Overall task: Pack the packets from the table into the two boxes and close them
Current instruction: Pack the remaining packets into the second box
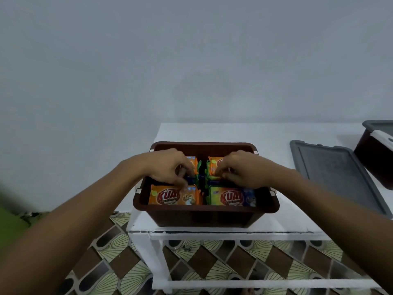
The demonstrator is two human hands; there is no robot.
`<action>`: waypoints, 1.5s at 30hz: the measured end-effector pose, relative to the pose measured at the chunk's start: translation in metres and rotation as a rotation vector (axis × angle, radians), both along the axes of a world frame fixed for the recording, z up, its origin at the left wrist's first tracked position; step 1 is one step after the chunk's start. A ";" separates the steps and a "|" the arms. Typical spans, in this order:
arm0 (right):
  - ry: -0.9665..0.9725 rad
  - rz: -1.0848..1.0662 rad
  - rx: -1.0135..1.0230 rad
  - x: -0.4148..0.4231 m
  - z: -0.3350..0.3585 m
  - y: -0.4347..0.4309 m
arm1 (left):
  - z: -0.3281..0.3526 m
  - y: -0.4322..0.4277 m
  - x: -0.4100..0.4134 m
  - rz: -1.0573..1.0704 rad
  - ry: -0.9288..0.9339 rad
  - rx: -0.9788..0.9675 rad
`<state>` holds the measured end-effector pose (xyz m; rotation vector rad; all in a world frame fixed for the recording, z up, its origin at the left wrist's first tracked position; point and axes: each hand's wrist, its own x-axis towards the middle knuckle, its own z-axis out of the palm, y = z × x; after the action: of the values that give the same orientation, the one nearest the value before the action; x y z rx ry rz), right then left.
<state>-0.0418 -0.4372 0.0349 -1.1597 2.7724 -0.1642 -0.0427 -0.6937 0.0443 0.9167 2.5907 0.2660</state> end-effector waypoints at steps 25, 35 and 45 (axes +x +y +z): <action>0.146 0.081 0.404 -0.057 0.002 0.012 | -0.032 0.044 -0.047 -0.066 0.469 -0.223; 0.112 0.052 0.348 -0.076 -0.017 0.038 | -0.028 0.067 -0.074 -0.194 0.512 -0.326; 0.011 -0.079 0.137 -0.076 -0.018 0.049 | -0.028 0.073 -0.079 -0.316 0.490 -0.462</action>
<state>-0.1178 -0.3879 0.0166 -1.0224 2.7902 0.0237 -0.1213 -0.6204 0.0163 1.3020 2.6740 -0.6943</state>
